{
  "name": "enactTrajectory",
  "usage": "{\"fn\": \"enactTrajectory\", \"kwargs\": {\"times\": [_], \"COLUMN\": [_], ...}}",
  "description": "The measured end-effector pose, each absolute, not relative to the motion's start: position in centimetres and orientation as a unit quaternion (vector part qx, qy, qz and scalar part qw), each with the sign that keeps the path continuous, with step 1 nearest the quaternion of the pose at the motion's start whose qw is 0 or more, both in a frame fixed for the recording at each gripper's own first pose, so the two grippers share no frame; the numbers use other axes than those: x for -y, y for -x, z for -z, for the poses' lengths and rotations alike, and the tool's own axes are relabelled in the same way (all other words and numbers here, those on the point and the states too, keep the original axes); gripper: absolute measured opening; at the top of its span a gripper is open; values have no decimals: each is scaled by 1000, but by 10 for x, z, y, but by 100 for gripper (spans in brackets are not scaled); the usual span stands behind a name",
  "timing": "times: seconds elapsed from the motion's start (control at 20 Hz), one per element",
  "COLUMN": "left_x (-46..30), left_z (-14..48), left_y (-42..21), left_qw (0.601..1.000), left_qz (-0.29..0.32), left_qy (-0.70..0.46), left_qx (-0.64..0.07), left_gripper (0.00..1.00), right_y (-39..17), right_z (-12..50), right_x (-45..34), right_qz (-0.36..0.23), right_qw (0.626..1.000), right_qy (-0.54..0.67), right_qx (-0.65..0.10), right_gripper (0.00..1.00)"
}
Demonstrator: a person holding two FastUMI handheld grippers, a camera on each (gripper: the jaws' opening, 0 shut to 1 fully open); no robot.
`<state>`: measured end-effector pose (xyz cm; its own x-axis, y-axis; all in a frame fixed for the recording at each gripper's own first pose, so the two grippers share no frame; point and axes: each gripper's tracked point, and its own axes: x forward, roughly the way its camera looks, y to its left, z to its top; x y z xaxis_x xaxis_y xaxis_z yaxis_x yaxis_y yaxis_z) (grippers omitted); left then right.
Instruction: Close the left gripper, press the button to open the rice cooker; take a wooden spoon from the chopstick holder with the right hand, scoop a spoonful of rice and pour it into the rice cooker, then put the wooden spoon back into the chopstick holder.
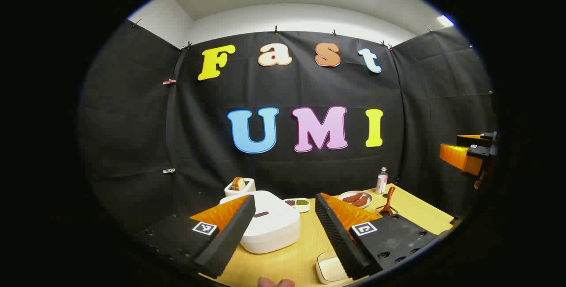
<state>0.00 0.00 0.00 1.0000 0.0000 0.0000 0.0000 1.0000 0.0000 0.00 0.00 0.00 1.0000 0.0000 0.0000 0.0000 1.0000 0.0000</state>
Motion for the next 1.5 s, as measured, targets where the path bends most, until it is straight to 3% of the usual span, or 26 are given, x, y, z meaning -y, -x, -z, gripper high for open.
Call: {"fn": "enactTrajectory", "kwargs": {"times": [1.05,1.25,1.4,1.5], "left_x": [-3,-7,-23,-22], "left_z": [-7,-3,8,12], "left_y": [-14,-28,-42,-57], "left_qw": [1000,1000,999,999], "left_qz": [16,25,16,28], "left_qy": [1,12,26,34], "left_qx": [8,1,-8,-11], "left_gripper": [97,53,9,7], "right_y": [-3,-3,-4,-4], "right_z": [1,0,3,4], "right_x": [-7,-6,-7,-8], "right_qz": [3,3,0,-1], "right_qw": [1000,1000,1000,1000], "right_qy": [24,24,27,29], "right_qx": [2,3,0,-1], "right_gripper": [98,98,98,98]}}
